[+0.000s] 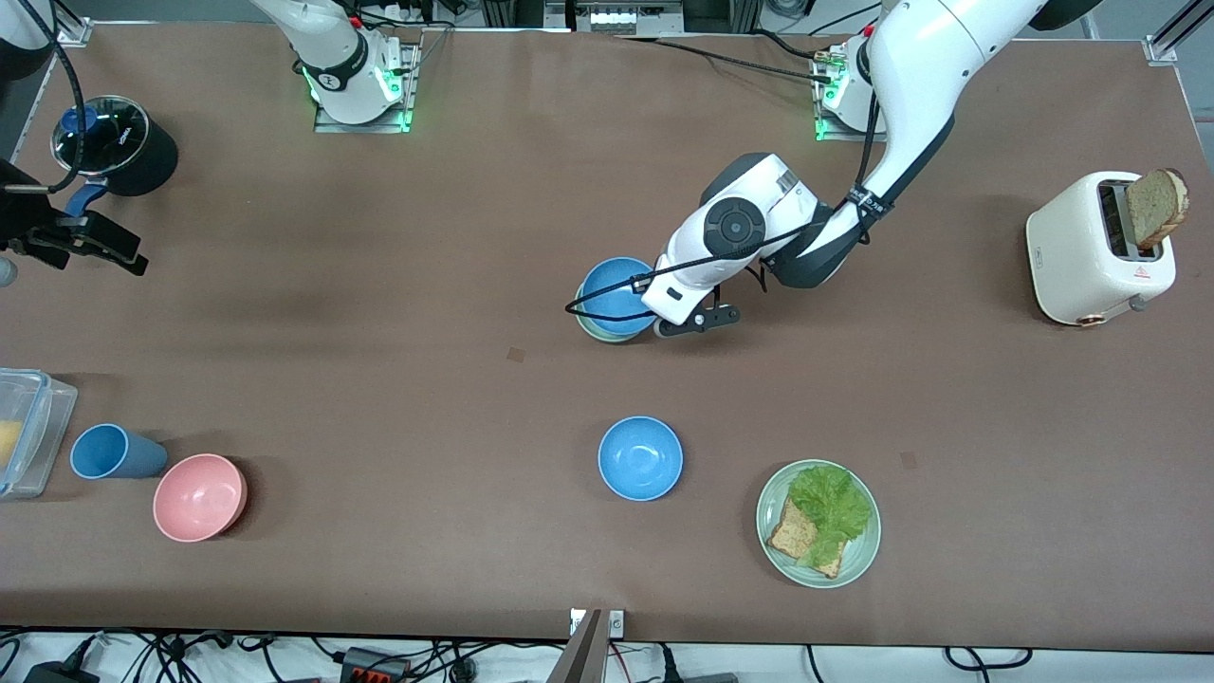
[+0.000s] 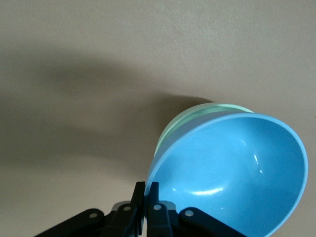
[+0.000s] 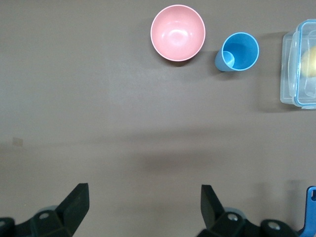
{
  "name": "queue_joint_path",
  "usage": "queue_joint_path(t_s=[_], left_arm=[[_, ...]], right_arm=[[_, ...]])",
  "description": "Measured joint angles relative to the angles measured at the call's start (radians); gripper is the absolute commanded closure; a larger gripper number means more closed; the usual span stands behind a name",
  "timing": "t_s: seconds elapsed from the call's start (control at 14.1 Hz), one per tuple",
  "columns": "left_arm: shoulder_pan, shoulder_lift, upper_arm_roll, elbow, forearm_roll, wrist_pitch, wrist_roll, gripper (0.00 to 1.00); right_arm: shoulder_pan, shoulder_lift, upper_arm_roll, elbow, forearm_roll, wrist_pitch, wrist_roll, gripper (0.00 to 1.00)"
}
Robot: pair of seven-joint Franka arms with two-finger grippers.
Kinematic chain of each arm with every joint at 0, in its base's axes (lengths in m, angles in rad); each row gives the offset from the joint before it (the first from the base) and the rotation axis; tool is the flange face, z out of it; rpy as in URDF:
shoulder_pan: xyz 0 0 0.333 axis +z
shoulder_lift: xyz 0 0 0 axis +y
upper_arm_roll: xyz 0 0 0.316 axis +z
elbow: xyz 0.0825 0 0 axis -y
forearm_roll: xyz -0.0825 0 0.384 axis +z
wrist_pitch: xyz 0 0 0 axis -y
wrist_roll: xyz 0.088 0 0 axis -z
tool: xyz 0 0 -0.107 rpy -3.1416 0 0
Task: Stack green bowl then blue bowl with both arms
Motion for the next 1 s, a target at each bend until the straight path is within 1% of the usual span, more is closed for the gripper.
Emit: queue_joint_path(t_s=[0.14, 0.28, 0.36, 0.43, 0.71, 0.85, 1.0], left_arm=[[-0.013, 0.003, 0.0, 0.0, 0.0, 0.0, -0.014, 0.98], [-0.028, 0.009, 0.0, 0.0, 0.0, 0.006, -0.03, 0.66], [-0.031, 0.013, 0.0, 0.0, 0.0, 0.01, -0.042, 0.6], [-0.03, 0.017, 0.002, 0.001, 0.0, 0.014, -0.061, 0.51], [-0.005, 0.019, 0.006, 0.033, 0.0, -0.002, -0.096, 0.49], [0.032, 0.016, -0.003, 0.081, 0.0, -0.083, -0.096, 0.48], [0.079, 0.013, -0.029, 0.155, 0.0, -0.198, -0.095, 0.47]], right_arm=[[0.0, 0.0, 0.0, 0.0, 0.0, -0.001, 0.0, 0.0], [-0.001, 0.0, 0.0, 0.0, 0.0, -0.009, -0.001, 0.0], [-0.001, 0.0, 0.0, 0.0, 0.0, -0.012, -0.001, 0.0], [-0.001, 0.001, 0.0, 0.0, 0.0, -0.018, -0.001, 0.0], [0.0, 0.0, 0.002, 0.0, 0.0, -0.046, -0.005, 0.0], [0.0, 0.0, 0.007, 0.0, 0.0, -0.058, -0.005, 0.0], [0.002, 0.0, 0.015, 0.0, 0.0, -0.062, -0.005, 0.0]])
